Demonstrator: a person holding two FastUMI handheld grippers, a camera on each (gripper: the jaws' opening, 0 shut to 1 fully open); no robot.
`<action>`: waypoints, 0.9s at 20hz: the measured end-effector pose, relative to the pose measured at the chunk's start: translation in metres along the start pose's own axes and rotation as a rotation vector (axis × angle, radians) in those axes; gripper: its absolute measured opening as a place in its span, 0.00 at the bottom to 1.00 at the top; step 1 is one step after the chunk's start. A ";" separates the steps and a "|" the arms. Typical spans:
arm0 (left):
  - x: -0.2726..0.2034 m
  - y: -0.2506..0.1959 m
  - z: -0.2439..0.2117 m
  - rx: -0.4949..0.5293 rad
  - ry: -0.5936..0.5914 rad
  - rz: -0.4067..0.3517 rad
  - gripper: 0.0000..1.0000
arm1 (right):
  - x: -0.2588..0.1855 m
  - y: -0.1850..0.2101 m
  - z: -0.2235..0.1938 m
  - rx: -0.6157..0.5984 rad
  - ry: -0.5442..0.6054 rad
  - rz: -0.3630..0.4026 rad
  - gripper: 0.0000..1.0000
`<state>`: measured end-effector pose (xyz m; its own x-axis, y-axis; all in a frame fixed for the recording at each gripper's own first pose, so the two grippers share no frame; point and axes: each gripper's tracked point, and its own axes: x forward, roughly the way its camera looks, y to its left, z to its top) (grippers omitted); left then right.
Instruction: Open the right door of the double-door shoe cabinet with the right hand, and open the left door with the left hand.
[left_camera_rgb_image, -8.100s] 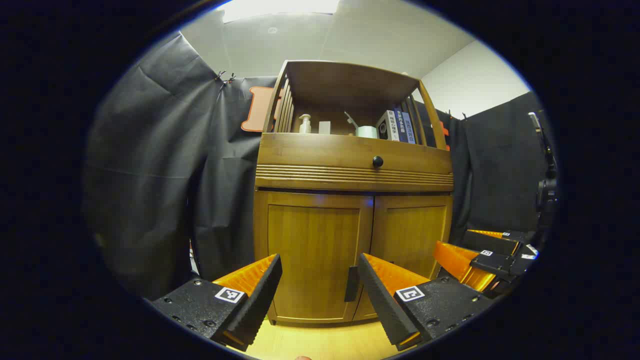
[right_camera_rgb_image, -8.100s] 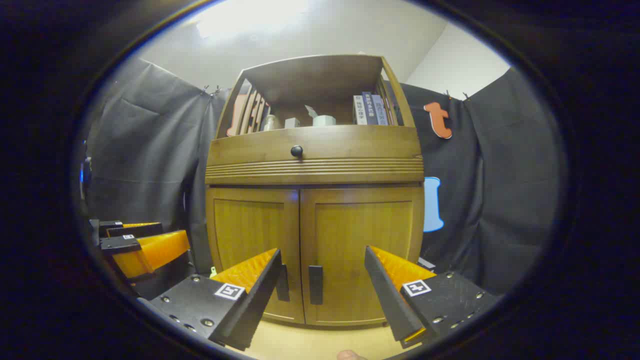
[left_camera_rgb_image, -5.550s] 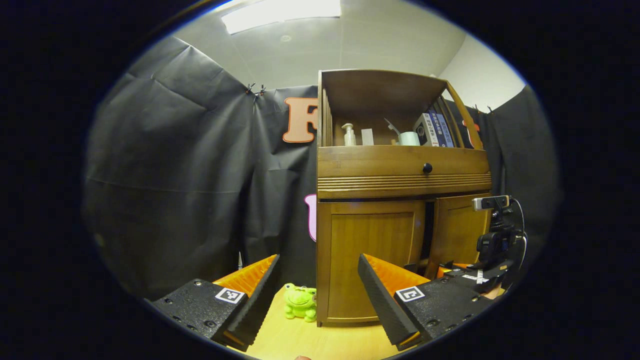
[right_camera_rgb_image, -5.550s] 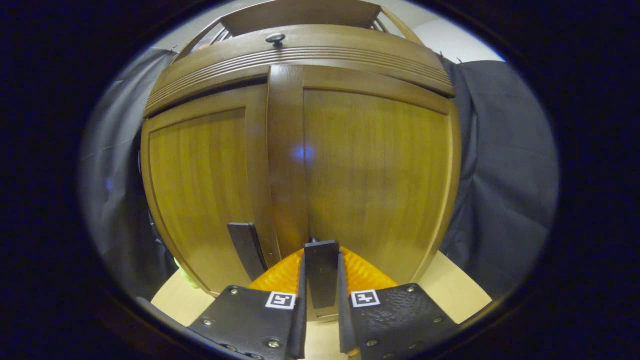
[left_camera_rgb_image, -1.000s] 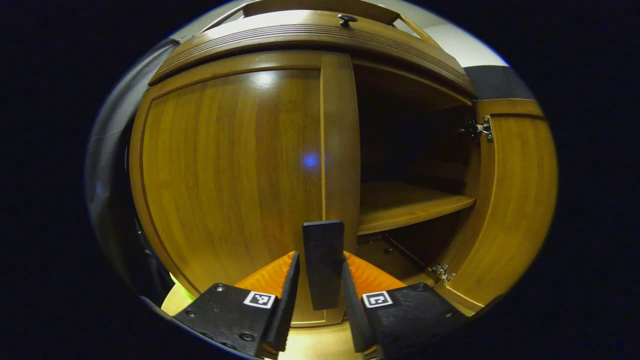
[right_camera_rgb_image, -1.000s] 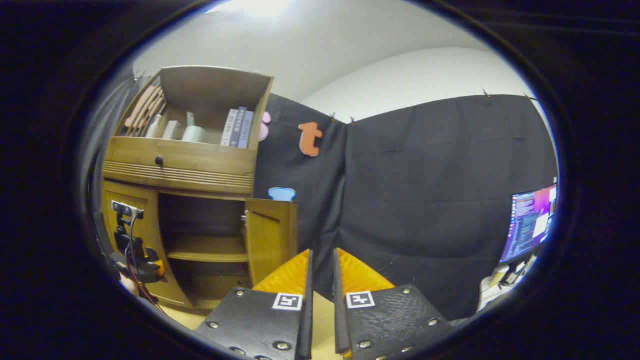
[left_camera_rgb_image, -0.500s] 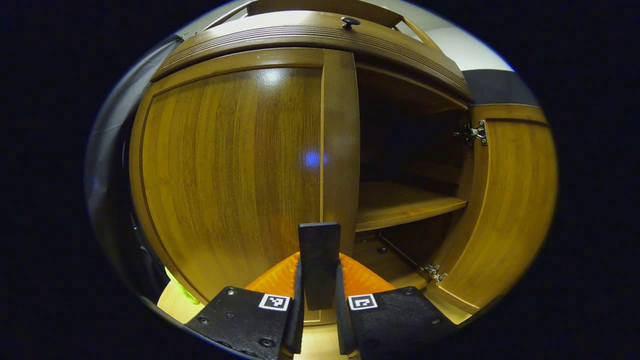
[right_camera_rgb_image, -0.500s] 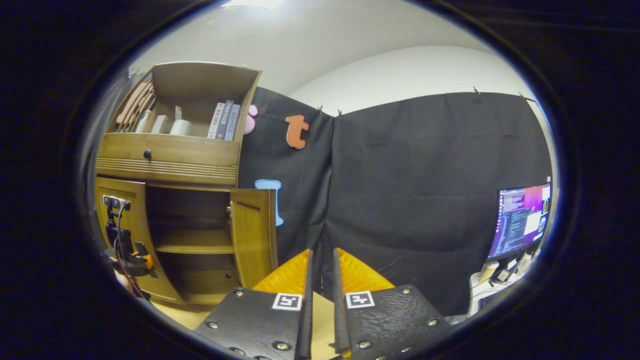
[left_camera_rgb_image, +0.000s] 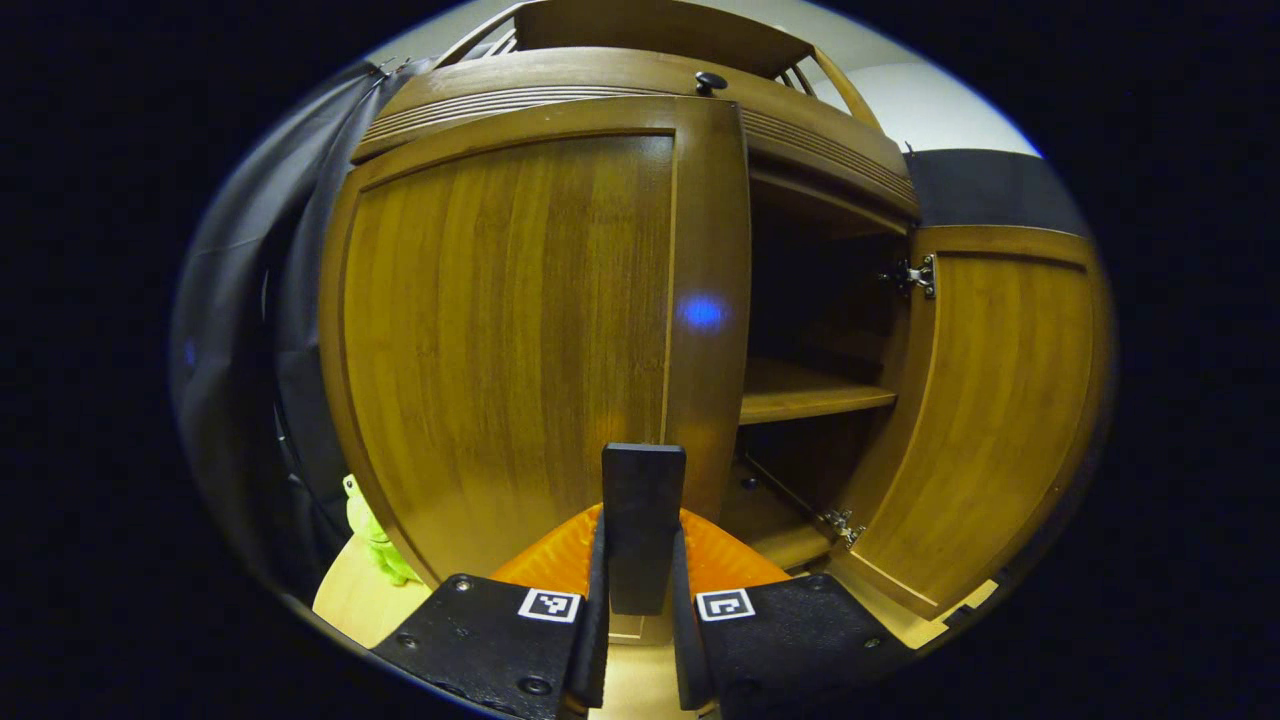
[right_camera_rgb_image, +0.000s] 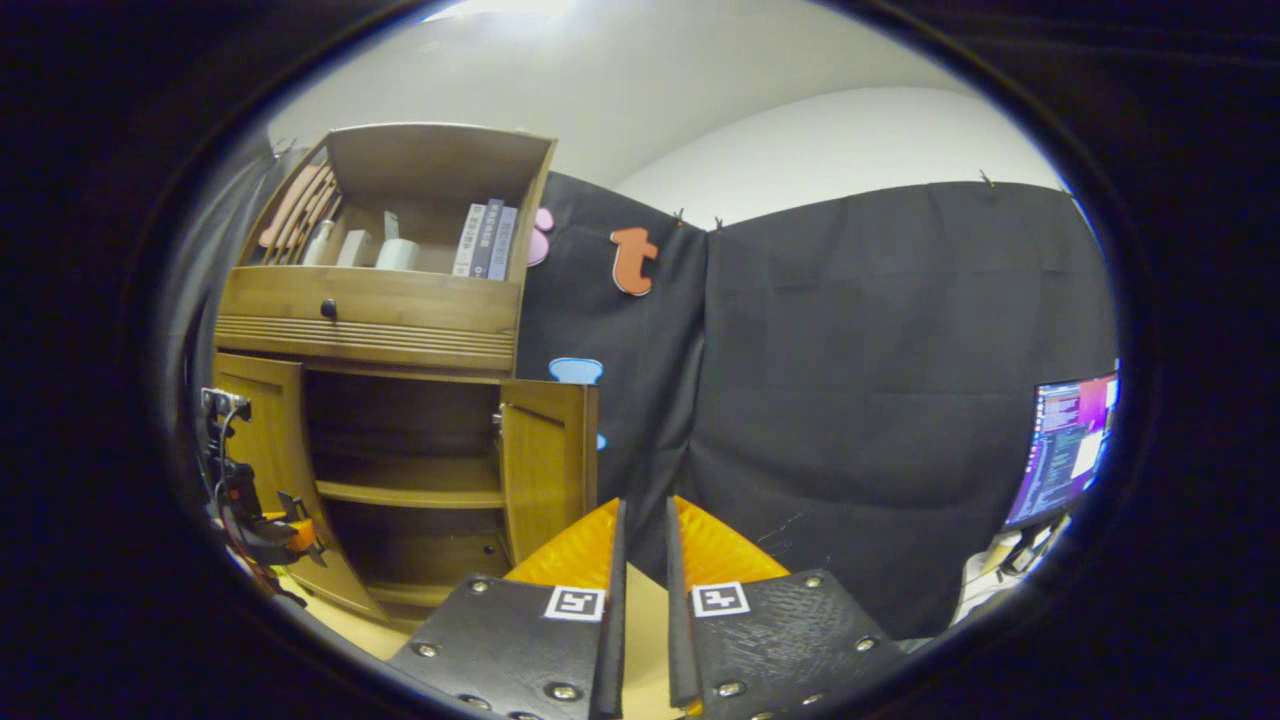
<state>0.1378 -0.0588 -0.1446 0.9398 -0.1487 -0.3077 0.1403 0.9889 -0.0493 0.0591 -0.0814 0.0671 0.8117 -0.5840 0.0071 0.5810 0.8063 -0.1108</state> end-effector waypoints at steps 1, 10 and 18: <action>-0.006 0.002 0.002 -0.007 0.000 -0.003 0.28 | 0.002 0.004 0.001 -0.001 0.000 0.019 0.18; -0.094 0.041 -0.014 -0.018 -0.015 0.051 0.28 | 0.010 0.053 0.001 0.009 0.016 0.180 0.18; -0.145 0.094 -0.020 -0.033 -0.022 0.169 0.17 | 0.009 0.111 -0.008 0.032 0.039 0.336 0.17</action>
<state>0.0087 0.0556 -0.1234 0.9559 0.0198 -0.2929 -0.0300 0.9991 -0.0304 0.1300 0.0017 0.0466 0.9558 -0.2873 -0.0627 0.2830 0.9566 -0.0693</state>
